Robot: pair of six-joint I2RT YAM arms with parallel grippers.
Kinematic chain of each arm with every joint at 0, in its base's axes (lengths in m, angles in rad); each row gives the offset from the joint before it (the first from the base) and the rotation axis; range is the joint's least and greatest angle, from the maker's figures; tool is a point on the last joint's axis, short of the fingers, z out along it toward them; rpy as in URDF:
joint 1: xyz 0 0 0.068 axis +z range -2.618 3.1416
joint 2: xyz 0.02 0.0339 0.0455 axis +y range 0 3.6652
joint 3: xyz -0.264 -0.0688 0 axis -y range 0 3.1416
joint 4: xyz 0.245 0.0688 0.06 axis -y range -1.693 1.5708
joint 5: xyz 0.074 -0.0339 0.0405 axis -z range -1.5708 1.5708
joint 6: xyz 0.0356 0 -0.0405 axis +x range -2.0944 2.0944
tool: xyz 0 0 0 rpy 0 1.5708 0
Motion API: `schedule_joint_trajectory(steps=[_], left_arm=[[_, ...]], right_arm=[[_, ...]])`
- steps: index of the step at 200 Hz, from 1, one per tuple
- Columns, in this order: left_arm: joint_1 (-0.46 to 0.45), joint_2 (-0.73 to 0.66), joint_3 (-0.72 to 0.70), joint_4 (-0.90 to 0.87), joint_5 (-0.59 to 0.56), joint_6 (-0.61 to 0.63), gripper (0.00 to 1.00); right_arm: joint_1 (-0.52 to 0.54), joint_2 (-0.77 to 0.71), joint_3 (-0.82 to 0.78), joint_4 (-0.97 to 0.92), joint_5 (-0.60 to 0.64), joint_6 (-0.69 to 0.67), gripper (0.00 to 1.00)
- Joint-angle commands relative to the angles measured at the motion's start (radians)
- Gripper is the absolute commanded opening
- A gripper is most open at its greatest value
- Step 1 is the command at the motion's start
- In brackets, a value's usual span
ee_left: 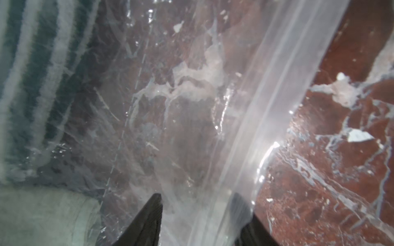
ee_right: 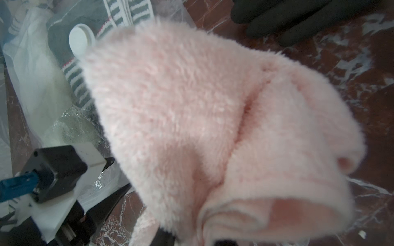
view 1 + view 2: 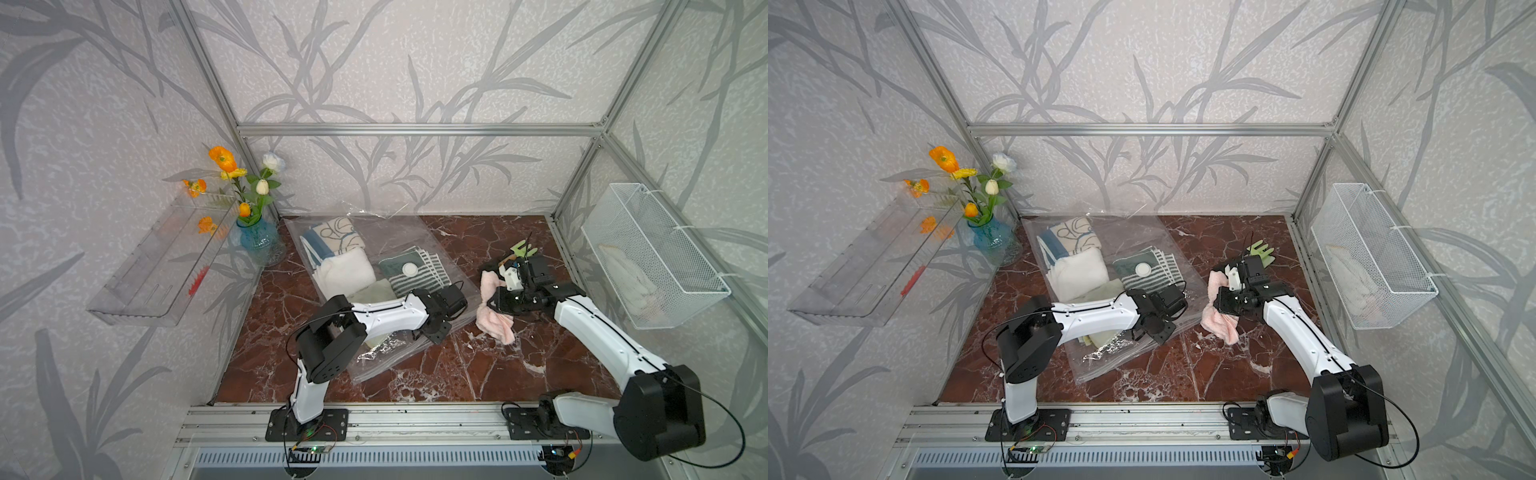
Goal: Place the folded towel into the vacuum bag
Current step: Open the vacuum bag at the center of the board.
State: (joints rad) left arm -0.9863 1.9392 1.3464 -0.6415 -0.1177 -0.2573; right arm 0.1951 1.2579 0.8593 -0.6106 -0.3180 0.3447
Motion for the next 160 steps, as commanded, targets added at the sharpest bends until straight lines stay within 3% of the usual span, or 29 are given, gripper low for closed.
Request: schedule_joint_trajectory(steps=[1,16,32,64,96,160], left_arm=[[0.005,-0.014,0.035,-0.034,-0.128,0.039,0.26],[0.017,-0.059,0.028,-0.028,-0.159,0.024,0.14],[0.026,-0.109,0.036,-0.032,-0.145,0.025,0.09],[0.047,-0.202,0.039,-0.012,-0.094,-0.024,0.03],[0.061,-0.271,0.038,0.025,-0.069,-0.072,0.02],[0.086,-0.318,-0.011,0.101,-0.016,-0.118,0.03]], right_arm=[[0.021,-0.032,-0.031,-0.01,-0.043,0.001,0.05],[0.079,-0.058,-0.047,-0.034,-0.004,-0.01,0.05],[0.156,-0.101,-0.077,-0.031,0.024,-0.007,0.05],[0.356,-0.164,-0.148,0.055,0.09,0.017,0.05],[0.545,-0.103,-0.15,0.128,0.161,-0.006,0.05],[0.623,0.064,-0.036,0.213,0.164,-0.103,0.03]])
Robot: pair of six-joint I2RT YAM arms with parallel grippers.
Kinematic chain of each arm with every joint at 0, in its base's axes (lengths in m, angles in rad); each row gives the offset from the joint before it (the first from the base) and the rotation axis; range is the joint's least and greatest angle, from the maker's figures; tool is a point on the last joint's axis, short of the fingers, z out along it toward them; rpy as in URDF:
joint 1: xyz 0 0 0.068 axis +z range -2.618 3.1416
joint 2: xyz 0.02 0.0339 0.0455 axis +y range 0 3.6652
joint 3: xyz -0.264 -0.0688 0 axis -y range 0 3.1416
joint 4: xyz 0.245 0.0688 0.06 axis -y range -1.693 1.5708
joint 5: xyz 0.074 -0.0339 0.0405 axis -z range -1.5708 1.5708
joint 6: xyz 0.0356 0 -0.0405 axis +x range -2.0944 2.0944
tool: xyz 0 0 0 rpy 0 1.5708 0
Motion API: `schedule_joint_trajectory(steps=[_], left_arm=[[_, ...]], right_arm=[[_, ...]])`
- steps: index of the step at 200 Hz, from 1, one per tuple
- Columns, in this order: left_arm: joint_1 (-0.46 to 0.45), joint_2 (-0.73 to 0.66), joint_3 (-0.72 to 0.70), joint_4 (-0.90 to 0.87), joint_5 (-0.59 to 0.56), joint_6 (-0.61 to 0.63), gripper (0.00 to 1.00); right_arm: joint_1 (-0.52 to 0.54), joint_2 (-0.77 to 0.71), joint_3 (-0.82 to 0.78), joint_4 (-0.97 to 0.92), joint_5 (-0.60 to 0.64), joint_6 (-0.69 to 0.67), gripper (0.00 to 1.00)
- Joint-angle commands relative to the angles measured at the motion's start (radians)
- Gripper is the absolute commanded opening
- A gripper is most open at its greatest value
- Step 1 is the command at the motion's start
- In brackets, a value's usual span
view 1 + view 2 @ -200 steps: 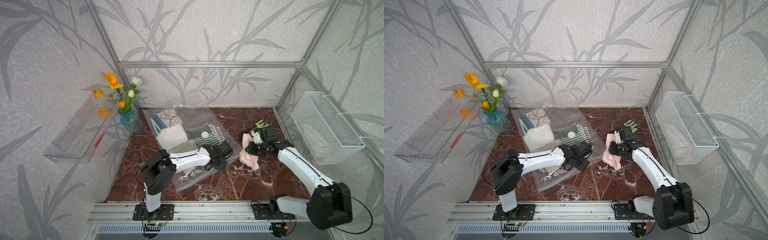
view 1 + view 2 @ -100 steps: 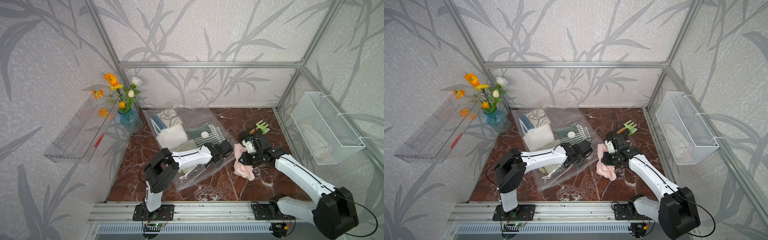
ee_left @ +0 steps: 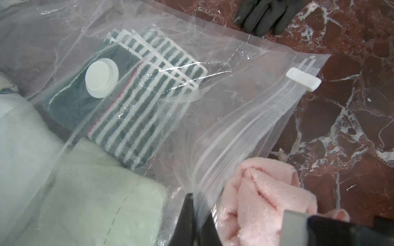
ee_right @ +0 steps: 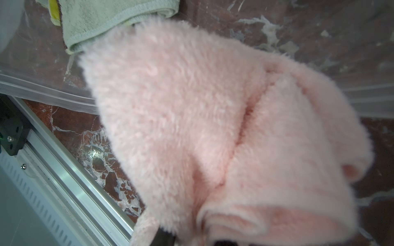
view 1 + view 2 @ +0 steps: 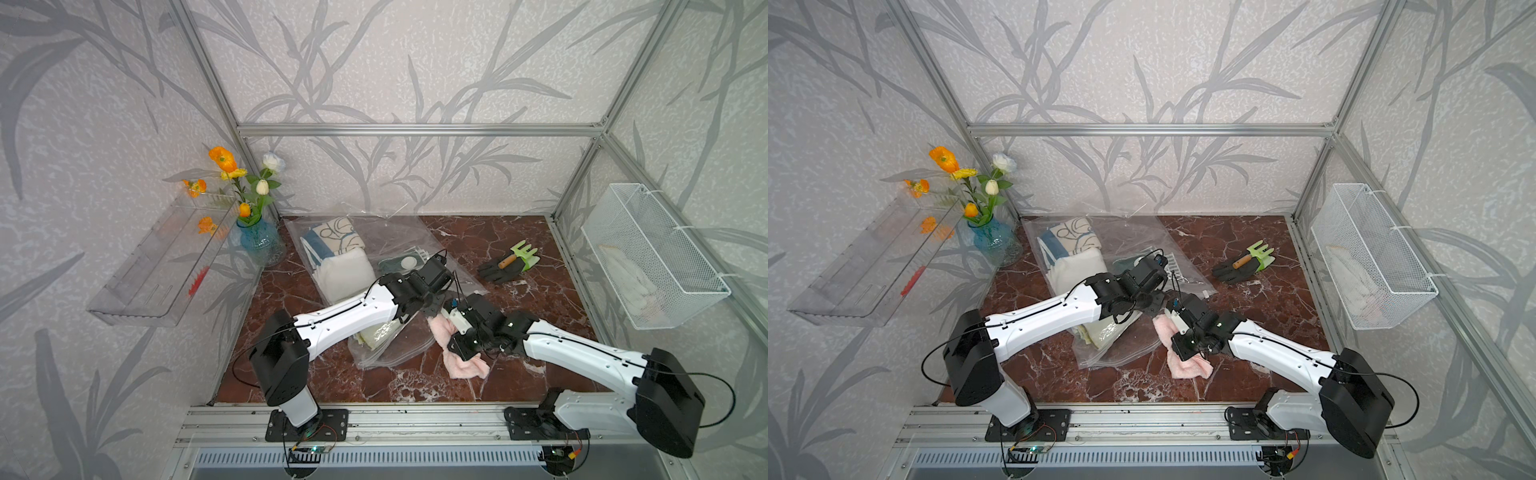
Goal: Place the folded towel into the vacuum bag
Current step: Open the vacuum bag at the center of the board.
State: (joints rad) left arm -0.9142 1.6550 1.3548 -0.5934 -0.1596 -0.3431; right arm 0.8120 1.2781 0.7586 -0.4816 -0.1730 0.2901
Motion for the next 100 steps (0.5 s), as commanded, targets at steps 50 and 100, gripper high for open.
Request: schedule_joint_trajectory(steps=[50,100], left_arm=[[0.032,-0.043,-0.037,0.074,0.043,-0.041,0.03],[0.038,-0.043,-0.055,0.065,0.087,-0.039,0.04]], right_arm=[[-0.042,0.241,0.14,0.124,0.066,-0.059,0.2],[-0.149,0.205,0.057,0.106,-0.153,0.007,0.9]])
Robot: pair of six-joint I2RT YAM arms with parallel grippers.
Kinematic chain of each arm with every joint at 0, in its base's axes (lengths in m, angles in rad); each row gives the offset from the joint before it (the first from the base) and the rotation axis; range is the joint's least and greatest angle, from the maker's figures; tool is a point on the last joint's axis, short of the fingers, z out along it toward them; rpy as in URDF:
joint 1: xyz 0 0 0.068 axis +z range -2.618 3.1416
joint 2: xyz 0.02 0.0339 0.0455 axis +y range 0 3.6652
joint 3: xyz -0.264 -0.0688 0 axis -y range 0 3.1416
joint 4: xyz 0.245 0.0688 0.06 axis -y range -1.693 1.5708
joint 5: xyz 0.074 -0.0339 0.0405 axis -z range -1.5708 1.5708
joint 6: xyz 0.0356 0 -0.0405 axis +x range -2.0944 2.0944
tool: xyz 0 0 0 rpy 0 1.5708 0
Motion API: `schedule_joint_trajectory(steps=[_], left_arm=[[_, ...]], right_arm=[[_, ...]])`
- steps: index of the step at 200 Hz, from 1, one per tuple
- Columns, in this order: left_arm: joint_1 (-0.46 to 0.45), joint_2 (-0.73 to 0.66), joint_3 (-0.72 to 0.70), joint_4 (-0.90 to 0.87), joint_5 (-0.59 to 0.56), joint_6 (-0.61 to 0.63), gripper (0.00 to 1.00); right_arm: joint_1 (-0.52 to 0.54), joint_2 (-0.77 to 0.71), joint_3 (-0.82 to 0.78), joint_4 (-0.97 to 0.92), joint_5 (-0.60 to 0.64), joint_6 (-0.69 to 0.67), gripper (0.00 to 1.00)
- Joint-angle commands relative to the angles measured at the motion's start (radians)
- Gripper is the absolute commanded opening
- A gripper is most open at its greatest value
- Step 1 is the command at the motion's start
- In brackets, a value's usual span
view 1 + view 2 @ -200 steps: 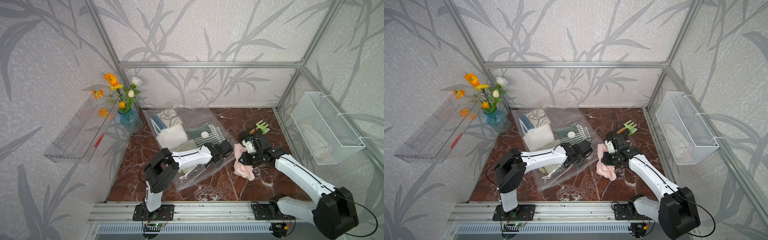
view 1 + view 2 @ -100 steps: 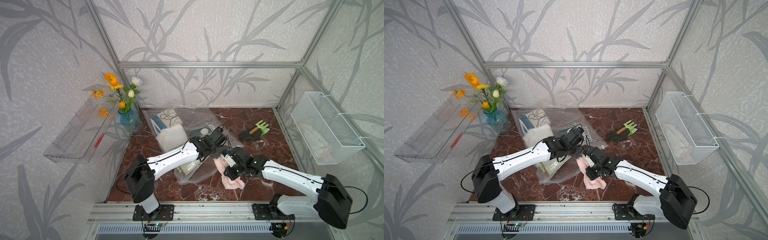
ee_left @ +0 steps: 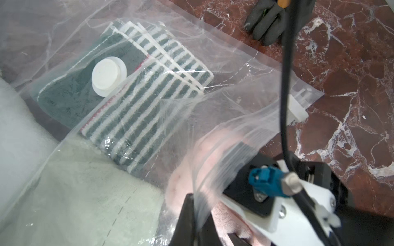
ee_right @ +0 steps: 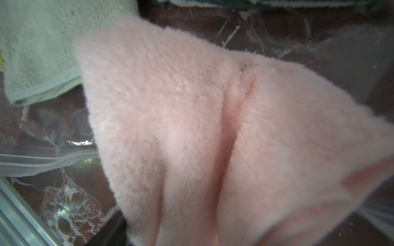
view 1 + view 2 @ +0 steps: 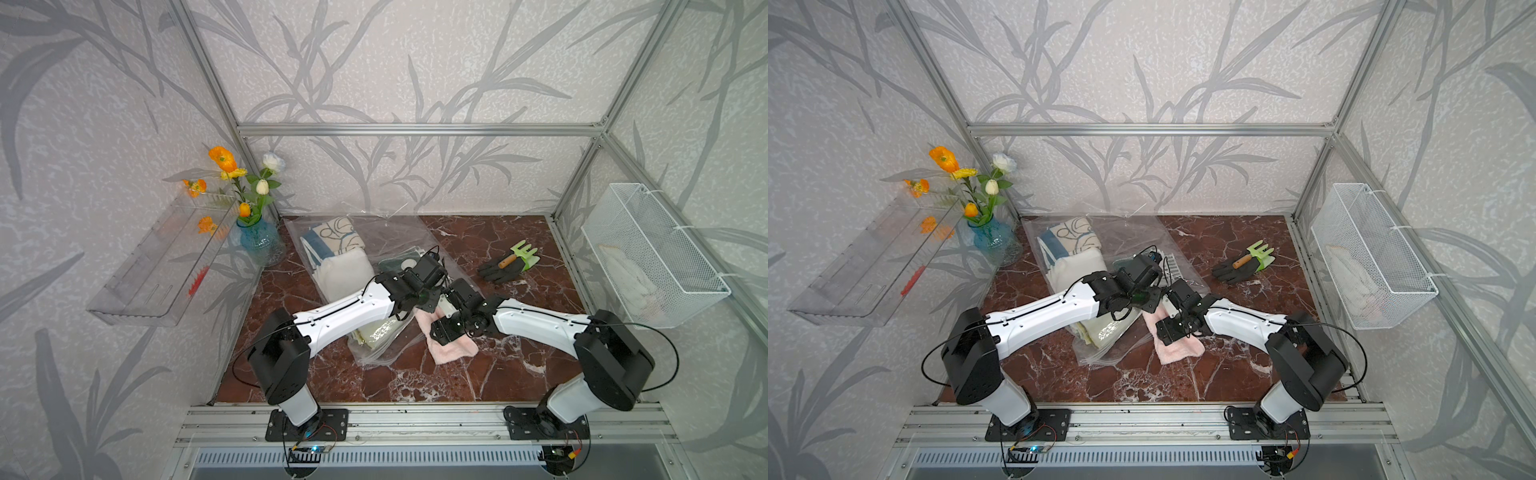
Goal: Place the folded towel into the vacuum bag
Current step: Open the vacuum bag at the center of the board, then place the towel in the vacuum bag.
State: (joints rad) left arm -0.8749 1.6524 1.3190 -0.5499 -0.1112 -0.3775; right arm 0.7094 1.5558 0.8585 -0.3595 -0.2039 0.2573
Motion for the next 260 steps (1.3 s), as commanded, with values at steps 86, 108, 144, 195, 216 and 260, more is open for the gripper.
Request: schedule_joint_trajectory(steps=[86,108,144,195,216,260], left_arm=[[-0.004,-0.032,-0.06,0.074,0.13,-0.031,0.04],[-0.004,-0.03,-0.055,0.074,0.132,-0.028,0.04],[-0.007,-0.039,-0.058,0.086,0.152,-0.025,0.04],[-0.012,-0.038,-0.048,0.085,0.163,-0.017,0.04],[-0.011,-0.041,-0.057,0.084,0.161,-0.016,0.04],[-0.01,-0.045,-0.057,0.083,0.15,-0.023,0.04]], right_arm=[[-0.195,-0.381,-0.3,-0.095,-0.182,0.278,0.9],[-0.209,-0.366,-0.31,-0.072,-0.205,0.285,0.9],[-0.211,-0.386,-0.32,0.0,-0.226,0.269,0.91],[-0.153,-0.235,-0.284,0.009,-0.1,0.185,0.43],[-0.112,-0.24,-0.264,-0.015,-0.062,0.17,0.25],[-0.022,-0.358,-0.135,-0.194,-0.028,0.082,0.09]])
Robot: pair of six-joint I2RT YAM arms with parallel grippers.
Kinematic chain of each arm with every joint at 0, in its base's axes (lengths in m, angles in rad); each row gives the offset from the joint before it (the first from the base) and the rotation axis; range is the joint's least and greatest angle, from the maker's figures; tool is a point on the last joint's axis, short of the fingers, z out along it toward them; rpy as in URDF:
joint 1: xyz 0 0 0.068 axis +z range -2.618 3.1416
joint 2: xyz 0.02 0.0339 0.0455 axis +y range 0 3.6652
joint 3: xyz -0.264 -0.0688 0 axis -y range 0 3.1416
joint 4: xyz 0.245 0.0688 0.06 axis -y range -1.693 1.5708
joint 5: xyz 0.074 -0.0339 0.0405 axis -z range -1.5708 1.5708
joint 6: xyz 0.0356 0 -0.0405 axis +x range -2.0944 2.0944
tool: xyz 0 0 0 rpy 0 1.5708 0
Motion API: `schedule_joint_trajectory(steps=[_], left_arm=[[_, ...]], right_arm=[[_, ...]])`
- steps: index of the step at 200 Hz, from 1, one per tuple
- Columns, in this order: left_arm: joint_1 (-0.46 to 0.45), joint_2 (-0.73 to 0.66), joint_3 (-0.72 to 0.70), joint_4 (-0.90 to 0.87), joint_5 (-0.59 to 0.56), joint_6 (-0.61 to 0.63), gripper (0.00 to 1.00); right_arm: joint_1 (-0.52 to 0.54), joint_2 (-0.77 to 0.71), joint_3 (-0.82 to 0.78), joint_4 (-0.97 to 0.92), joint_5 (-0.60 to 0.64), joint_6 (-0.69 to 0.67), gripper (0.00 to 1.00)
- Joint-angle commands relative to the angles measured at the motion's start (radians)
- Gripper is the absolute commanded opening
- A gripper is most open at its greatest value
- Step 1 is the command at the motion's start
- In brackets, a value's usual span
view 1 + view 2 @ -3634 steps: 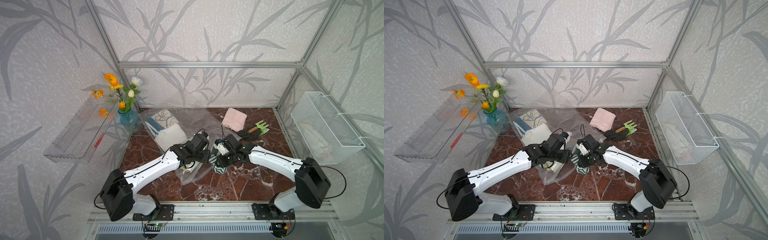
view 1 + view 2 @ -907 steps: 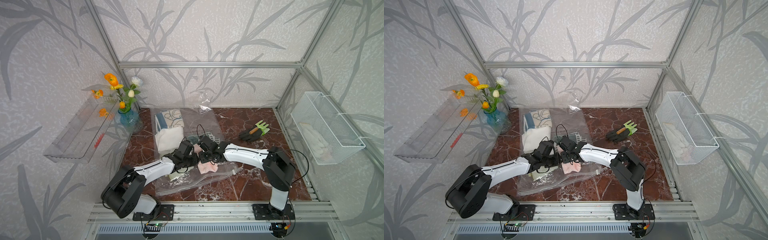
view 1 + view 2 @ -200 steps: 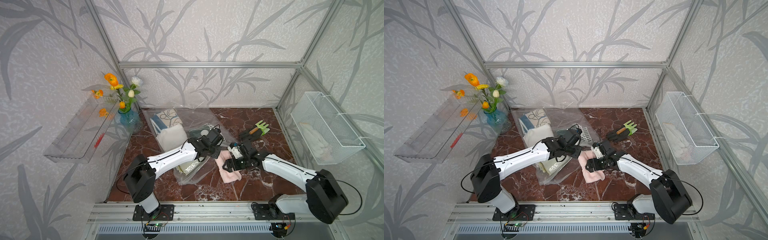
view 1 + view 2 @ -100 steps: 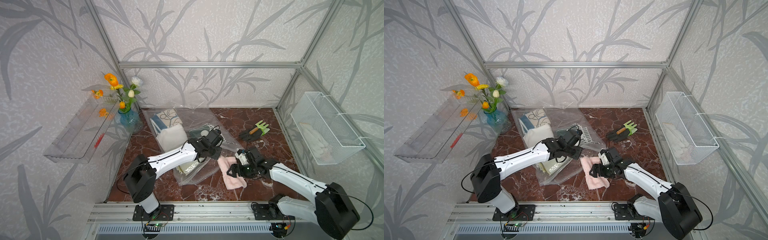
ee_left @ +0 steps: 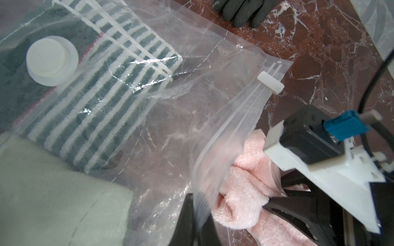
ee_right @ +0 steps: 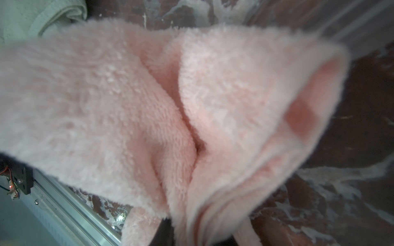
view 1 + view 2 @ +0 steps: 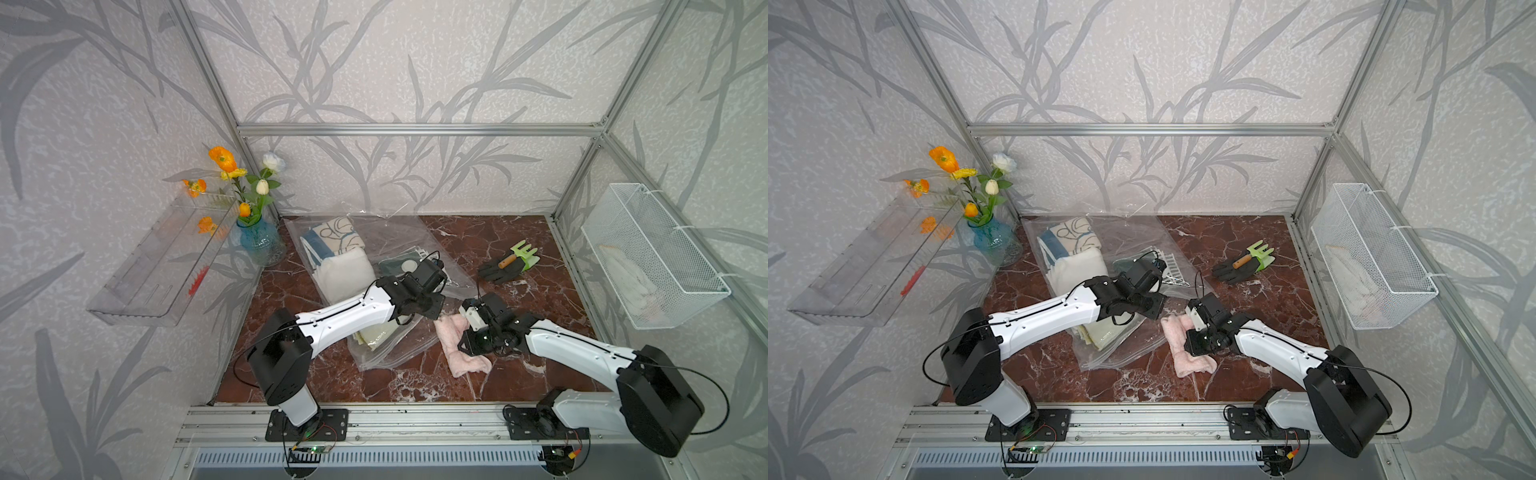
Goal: Place the folded towel into the vacuum bag
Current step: Place the towel in the vacuum bag.
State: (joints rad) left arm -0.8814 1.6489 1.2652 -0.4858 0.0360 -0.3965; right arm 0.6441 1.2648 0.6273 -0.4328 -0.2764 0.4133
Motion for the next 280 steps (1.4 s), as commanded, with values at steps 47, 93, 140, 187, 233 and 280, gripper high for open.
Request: schedule_joint_trajectory(steps=[47,93,140,187,233,280], left_arm=[[-0.002,-0.072,-0.006,0.031,-0.032,-0.016,0.04],[0.002,-0.086,-0.021,0.051,-0.059,-0.029,0.04],[0.002,-0.077,-0.014,0.061,-0.051,-0.028,0.04],[0.002,-0.037,-0.018,0.075,-0.003,-0.045,0.04],[-0.014,-0.001,-0.039,0.113,0.041,-0.076,0.04],[-0.025,0.016,-0.044,0.118,0.051,-0.079,0.04]], right_arm=[[0.058,-0.012,0.224,-0.098,0.047,-0.111,0.06],[0.057,0.218,0.292,0.02,0.154,-0.172,0.05],[0.032,0.375,0.311,-0.002,0.261,-0.15,0.27],[-0.048,0.237,0.283,-0.023,-0.037,-0.048,0.93],[-0.179,0.041,0.17,-0.08,-0.176,-0.003,1.0],[-0.207,-0.096,0.0,-0.1,-0.164,0.257,0.94]])
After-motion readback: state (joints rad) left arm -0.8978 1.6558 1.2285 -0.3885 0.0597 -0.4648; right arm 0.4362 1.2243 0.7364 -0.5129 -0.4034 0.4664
